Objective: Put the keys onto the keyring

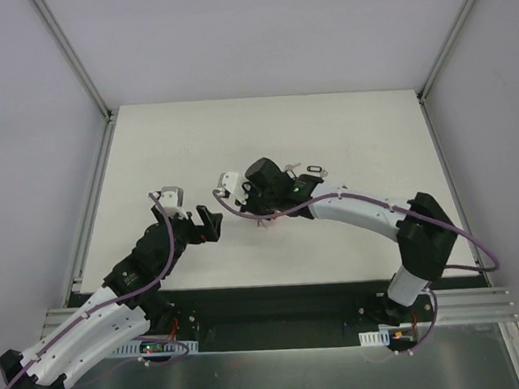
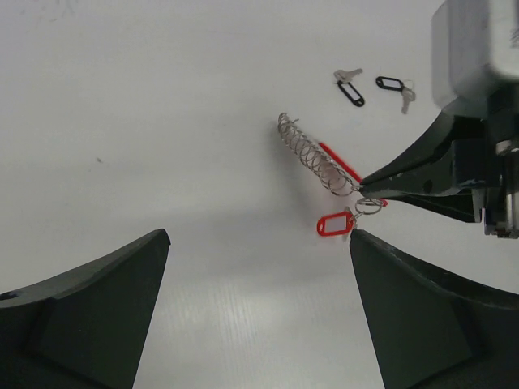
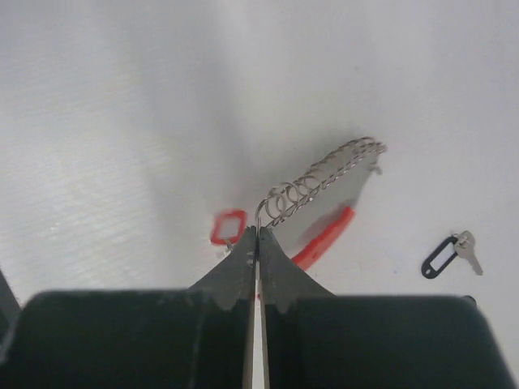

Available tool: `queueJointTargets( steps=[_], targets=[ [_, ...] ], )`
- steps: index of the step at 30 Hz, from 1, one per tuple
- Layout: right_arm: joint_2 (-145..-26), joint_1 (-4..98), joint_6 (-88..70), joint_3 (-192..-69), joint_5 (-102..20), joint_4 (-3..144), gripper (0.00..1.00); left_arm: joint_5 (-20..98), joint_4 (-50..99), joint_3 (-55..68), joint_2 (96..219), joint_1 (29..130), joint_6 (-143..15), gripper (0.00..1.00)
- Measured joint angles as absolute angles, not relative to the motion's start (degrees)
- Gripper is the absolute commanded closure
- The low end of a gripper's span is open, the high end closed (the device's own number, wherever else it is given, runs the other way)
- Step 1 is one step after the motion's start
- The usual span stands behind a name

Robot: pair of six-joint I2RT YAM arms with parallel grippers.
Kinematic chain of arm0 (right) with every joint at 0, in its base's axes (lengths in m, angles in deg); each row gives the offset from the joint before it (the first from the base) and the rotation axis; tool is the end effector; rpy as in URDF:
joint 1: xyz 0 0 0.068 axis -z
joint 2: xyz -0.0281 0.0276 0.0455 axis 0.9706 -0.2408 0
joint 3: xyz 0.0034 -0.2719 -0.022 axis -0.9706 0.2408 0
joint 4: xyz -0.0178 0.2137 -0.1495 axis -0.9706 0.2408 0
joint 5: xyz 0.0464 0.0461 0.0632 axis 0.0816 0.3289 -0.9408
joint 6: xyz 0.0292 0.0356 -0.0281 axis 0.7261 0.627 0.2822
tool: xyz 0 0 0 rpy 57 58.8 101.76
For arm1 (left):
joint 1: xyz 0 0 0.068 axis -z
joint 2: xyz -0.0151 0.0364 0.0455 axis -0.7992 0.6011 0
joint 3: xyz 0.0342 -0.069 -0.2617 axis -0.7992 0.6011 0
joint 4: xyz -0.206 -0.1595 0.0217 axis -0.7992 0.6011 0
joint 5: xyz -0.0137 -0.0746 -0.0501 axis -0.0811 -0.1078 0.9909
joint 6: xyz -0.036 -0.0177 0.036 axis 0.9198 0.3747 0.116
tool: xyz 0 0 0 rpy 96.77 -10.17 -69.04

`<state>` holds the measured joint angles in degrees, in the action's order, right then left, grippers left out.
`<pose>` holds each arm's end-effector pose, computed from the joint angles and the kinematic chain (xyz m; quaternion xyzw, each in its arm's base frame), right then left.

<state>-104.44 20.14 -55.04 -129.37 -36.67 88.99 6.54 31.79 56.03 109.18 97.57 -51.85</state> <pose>0.2170 0.3240 0.2473 -0.6877 0.6127 0.0801 0.3810 0.1084 -0.0862 0.2582 -0.0001 0.7572 -0.2248 0.6133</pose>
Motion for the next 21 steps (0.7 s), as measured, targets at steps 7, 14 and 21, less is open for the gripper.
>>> queueJointTargets(
  steps=[7,14,21],
  targets=[
    [-91.67,20.49,-49.1,-123.43,-37.37,81.58,0.99,14.93,31.55,46.99,114.01,97.57,-57.4,0.09],
    [-84.7,21.76,-41.8,-115.8,-40.47,73.08,0.98,24.64,31.4,40.87,119.15,97.54,-62.34,0.17],
    [-74.78,24.38,-33.69,-106.2,-43.21,62.72,0.99,30.93,29.06,41.04,119.0,97.57,-63.78,0.27]
  ],
)
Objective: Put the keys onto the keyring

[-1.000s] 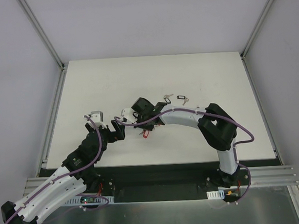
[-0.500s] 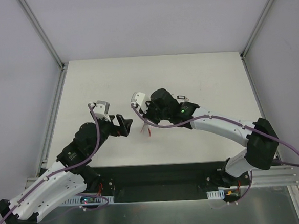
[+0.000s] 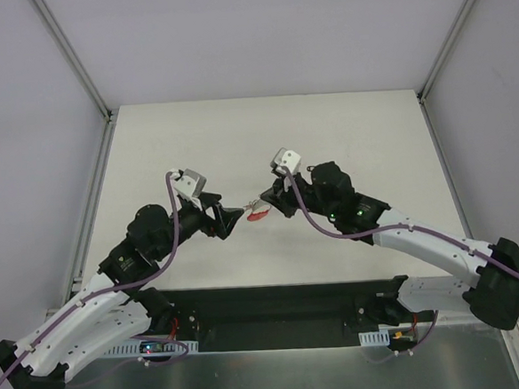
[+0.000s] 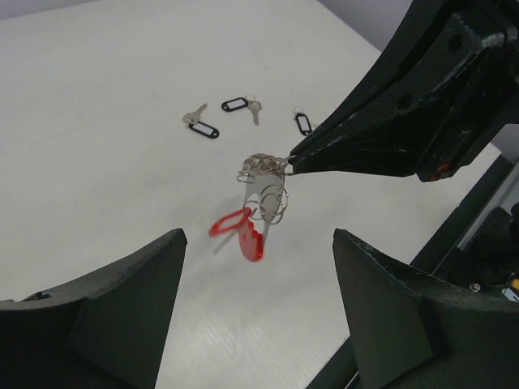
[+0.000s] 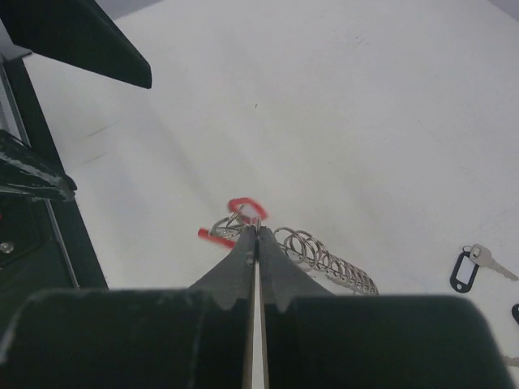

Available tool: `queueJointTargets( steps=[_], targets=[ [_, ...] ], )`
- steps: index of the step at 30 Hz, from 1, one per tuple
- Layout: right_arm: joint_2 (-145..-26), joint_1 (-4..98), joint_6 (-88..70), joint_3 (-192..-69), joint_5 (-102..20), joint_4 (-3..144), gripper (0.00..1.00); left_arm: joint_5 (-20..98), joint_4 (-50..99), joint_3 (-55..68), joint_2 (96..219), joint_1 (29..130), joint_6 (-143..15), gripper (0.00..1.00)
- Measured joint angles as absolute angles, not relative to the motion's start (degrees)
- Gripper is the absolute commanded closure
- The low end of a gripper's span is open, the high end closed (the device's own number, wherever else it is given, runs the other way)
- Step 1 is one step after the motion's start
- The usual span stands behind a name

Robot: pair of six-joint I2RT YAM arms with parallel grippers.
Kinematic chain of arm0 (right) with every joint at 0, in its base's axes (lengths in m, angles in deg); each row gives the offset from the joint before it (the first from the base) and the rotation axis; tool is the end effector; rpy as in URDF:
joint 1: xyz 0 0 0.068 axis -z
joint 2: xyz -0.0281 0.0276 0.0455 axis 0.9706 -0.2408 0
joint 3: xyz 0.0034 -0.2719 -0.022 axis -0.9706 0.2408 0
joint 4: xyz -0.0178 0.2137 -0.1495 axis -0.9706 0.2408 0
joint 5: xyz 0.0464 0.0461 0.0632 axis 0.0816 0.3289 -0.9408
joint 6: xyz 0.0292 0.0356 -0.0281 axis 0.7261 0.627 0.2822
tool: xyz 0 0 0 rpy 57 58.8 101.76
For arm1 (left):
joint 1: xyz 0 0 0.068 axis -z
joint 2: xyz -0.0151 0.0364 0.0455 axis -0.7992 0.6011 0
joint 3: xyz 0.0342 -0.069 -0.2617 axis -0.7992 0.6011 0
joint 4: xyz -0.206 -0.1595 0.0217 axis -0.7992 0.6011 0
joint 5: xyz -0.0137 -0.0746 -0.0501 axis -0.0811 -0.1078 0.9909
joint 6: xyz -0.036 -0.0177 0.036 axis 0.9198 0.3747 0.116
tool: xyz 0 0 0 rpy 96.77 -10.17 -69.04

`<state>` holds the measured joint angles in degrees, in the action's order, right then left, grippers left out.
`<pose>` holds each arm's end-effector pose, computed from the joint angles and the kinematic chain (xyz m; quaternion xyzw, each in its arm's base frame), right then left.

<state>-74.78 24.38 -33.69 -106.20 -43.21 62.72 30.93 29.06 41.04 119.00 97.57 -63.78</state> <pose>0.1740 0.2295 0.3181 -0.4845 0.6029 0.2444 0.5848 0.1147 -0.1130 0.3334 0.2018 0.6863 -0.3324 0.6146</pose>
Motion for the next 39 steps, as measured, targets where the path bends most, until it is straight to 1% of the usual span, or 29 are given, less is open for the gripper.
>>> queueJointTargets(
  steps=[3,7,8,14,19,23,25,30,35,36,38,39],
  targets=[
    [-70.06,25.48,-30.63,-103.01,-43.53,58.7,0.98,32.75,25.58,42.02,118.3,97.54,-63.65,0.27],
    [-65.82,25.85,-28.75,-101.77,-43.95,55.9,0.99,34.73,22.39,41.54,119.7,97.54,-63.87,0.28],
    [-65.23,25.89,-28.55,-101.77,-44.19,55.11,0.99,35.3,22.04,41.02,120.57,97.54,-64.07,0.3],
    [-63.04,27.68,-26.98,-101.4,-47.23,52.4,0.99,39.7,20.19,37.22,126.06,96.65,-65.31,0.36],
    [-62.67,30.79,-24.31,-99.97,-51.84,49.39,0.99,47.89,15.94,36.52,128.07,92.1,-64.63,0.41],
    [-62.67,32.69,-22.5,-99.54,-55.8,48.21,0.99,55.78,12.03,36.38,129.64,86.64,-62.08,0.41],
    [-62.67,33.37,-21.97,-99.54,-57.61,47.59,0.99,58.86,11.03,35.64,131.06,85.57,-61.53,0.42],
    [-62.71,34.79,-20.97,-99.56,-61.79,46.68,0.99,66.19,9.98,32.71,135.24,85.59,-61.4,0.5],
    [-63.11,35.14,-20.49,-99.67,-64.41,46.0,0.99,70.75,9.41,31.01,137.25,85.57,-61.4,0.57],
    [-63.28,35.2,-20.33,-99.69,-64.76,45.93,0.99,71.28,9.32,30.75,137.49,85.57,-61.4,0.61],
    [-63.7,35.36,-20.14,-99.69,-65.54,45.69,0.99,72.55,9.1,30.2,137.95,85.57,-61.38,0.64],
    [-63.87,35.4,-20.07,-99.76,-65.87,45.69,0.99,72.92,9.04,30.07,138.1,85.57,-61.36,0.68]
  ],
)
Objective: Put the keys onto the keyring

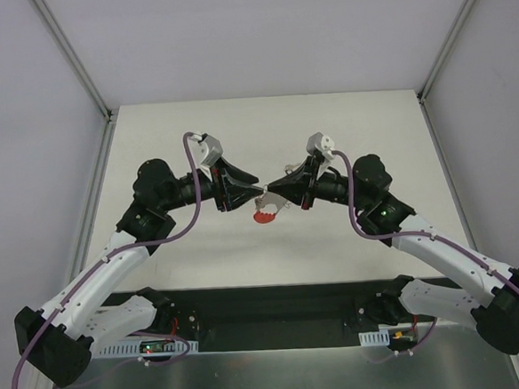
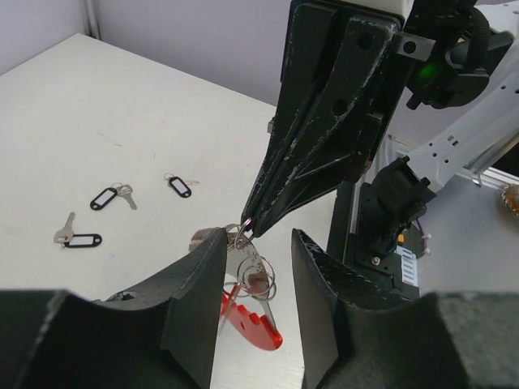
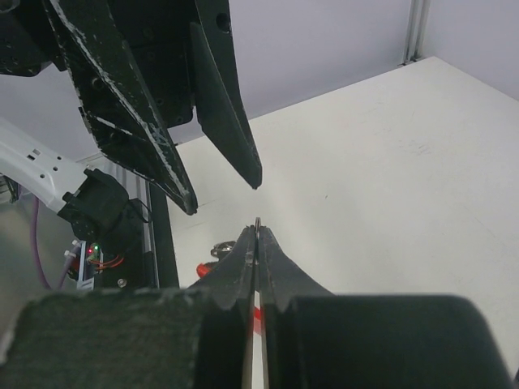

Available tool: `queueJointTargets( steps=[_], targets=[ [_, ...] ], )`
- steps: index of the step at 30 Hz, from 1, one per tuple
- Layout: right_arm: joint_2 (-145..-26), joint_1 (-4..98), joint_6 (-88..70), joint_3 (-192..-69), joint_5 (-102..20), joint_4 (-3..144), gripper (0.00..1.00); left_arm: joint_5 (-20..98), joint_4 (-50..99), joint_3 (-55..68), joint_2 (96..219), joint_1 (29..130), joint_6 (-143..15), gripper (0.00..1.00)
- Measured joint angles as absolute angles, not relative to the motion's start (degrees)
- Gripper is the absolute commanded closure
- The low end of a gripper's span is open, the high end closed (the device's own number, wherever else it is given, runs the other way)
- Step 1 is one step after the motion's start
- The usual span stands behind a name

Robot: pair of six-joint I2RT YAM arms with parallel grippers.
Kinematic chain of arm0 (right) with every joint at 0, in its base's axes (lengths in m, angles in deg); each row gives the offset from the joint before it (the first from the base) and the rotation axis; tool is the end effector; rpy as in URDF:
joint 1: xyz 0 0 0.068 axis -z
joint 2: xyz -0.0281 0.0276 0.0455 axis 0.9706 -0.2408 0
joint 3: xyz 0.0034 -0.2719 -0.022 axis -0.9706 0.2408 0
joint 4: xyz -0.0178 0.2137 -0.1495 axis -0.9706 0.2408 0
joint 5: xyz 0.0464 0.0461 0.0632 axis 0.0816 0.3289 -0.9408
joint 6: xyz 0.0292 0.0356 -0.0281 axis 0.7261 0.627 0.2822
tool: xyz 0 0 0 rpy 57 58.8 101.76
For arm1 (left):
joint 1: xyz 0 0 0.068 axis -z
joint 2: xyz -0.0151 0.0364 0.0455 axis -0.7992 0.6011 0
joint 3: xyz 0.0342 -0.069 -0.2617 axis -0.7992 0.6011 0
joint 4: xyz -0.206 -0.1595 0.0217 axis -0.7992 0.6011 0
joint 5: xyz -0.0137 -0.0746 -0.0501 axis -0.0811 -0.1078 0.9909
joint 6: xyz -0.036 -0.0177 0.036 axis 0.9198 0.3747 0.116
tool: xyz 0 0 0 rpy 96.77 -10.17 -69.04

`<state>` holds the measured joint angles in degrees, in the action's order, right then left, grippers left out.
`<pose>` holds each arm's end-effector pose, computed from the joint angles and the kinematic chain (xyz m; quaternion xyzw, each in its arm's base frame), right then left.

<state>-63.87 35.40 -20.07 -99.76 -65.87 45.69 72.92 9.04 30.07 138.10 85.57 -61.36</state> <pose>0.1691 0.1702 0.3561 -0.4332 0.4887 0.3985 0.6439 0.1727 -0.1384 0.3800 0.3675 0.5452 -0.4971 0.5662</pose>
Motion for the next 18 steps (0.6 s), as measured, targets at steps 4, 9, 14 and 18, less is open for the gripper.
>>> queueJointTargets(
  steps=[4,9,14,18],
  targets=[
    [-64.46,35.49,-19.7,-100.3,-66.72,45.6,0.99,74.23,8.75,29.78,138.84,85.19,-61.27,0.73],
    [-64.53,35.55,-19.26,-100.48,-67.69,45.1,0.99,75.02,8.97,29.78,139.78,84.82,-61.29,0.73],
    [-64.53,35.57,-19.02,-100.63,-68.8,44.73,0.99,75.26,9.28,29.78,140.98,84.82,-61.27,0.73],
    [-64.59,35.6,-18.72,-100.63,-69.19,44.49,0.99,76.09,9.21,29.78,141.66,84.82,-61.18,0.77]
  ],
)
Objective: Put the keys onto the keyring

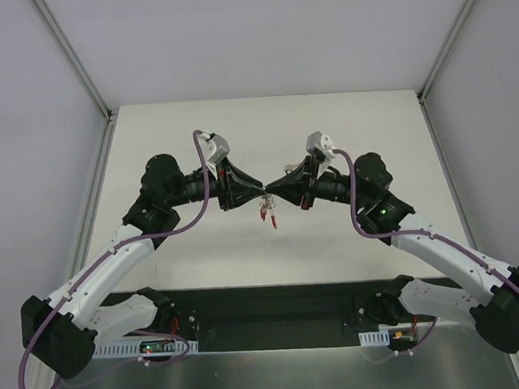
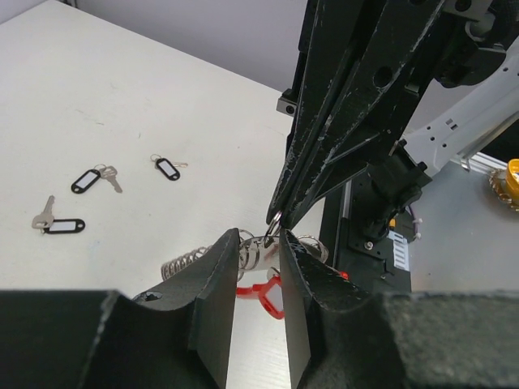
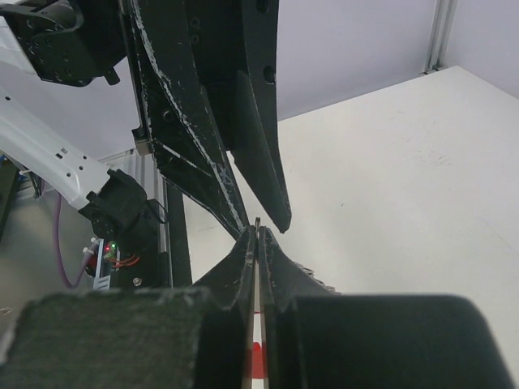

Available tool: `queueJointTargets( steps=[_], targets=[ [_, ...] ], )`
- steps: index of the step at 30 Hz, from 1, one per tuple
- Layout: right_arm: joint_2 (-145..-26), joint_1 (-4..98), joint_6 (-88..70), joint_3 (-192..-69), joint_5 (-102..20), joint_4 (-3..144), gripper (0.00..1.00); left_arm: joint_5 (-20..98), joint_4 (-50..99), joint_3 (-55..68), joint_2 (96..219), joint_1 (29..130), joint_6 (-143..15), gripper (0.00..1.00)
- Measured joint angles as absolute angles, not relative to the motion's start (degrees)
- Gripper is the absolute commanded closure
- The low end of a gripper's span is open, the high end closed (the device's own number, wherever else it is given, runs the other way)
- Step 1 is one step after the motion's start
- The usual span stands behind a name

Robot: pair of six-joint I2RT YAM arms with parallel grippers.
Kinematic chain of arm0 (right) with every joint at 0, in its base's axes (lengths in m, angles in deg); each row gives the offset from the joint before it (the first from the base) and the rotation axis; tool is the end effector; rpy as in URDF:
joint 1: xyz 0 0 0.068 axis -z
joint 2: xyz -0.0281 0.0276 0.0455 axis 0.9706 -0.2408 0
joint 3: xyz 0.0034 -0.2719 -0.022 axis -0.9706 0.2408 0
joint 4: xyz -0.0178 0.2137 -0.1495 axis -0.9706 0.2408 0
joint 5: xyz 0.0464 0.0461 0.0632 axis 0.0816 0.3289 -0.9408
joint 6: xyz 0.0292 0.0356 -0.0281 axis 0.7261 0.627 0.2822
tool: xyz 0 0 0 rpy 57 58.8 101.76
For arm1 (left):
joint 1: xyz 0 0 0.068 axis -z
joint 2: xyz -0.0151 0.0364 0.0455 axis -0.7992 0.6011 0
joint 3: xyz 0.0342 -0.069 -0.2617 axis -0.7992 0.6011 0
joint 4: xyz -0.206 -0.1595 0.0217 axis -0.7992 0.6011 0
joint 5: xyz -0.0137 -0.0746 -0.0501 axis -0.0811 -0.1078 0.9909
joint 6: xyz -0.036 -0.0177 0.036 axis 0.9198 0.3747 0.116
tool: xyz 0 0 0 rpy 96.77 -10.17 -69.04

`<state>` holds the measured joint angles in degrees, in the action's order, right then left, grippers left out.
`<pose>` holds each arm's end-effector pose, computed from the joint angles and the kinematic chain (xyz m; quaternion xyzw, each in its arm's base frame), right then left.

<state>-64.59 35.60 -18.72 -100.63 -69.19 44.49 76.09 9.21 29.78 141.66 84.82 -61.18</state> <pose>0.1696 0.1717 0.3606 -0.4432 0.4727 0.4194 0.6357 0.1862 -0.1451 0.3684 0.3773 0.5606 -0.5072 0.5349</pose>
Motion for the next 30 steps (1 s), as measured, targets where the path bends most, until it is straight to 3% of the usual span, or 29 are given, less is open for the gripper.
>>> queueJointTargets(
  steps=[6,8,13,21,30],
  targets=[
    [-65.23,35.7,-18.15,-100.63,-69.76,43.77,0.99,78.21,9.15,29.78,142.12,84.82,-60.52,0.88],
    [-65.38,35.75,-17.91,-100.63,-69.96,43.51,0.99,78.67,9.13,29.78,142.12,84.82,-60.31,0.99],
    [-65.49,35.75,-17.49,-100.63,-70.48,42.94,0.99,79.72,8.86,29.78,142.19,84.45,-59.96,1.0],
    [-66.3,35.75,-17.41,-101.68,-71.23,45.56,0.63,78.08,17.04,28.01,141.16,84.47,-64.17,1.0],
    [-67.46,35.75,-22.26,-108.17,-71.42,58.85,0.58,73.77,30.2,24.28,139.78,84.47,-71.47,1.0]
  ],
)
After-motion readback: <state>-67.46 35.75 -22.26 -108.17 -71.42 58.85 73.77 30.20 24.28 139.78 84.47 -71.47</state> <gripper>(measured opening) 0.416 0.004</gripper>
